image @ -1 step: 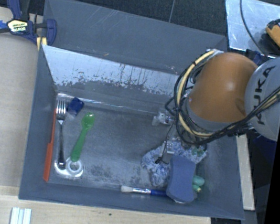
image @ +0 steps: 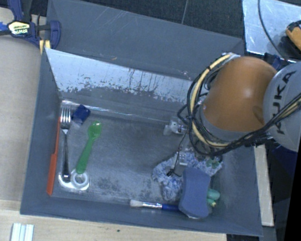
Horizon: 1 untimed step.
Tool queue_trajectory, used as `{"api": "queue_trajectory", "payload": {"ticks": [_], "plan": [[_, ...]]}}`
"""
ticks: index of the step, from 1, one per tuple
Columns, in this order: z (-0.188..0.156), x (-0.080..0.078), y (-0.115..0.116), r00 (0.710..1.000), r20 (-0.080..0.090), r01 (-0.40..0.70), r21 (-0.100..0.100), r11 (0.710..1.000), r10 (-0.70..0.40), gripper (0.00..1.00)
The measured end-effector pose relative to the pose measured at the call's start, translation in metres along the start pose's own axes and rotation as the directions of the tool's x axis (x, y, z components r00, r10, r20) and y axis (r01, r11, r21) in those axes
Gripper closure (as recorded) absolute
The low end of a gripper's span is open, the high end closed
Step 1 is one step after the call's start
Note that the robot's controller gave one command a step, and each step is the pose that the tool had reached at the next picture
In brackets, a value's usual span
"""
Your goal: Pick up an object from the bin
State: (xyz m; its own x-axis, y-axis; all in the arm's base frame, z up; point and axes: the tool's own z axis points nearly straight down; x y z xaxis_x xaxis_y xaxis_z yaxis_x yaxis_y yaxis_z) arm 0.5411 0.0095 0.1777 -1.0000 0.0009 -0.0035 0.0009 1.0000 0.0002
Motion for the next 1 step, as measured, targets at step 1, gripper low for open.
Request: {"api": "queue_trajectory", "payload": {"ticks": [1], "plan": [[0.0602,0.021,-0.0389,0.981,0.007,0.196,0.001,0.981,-0.196,0.0]]}}
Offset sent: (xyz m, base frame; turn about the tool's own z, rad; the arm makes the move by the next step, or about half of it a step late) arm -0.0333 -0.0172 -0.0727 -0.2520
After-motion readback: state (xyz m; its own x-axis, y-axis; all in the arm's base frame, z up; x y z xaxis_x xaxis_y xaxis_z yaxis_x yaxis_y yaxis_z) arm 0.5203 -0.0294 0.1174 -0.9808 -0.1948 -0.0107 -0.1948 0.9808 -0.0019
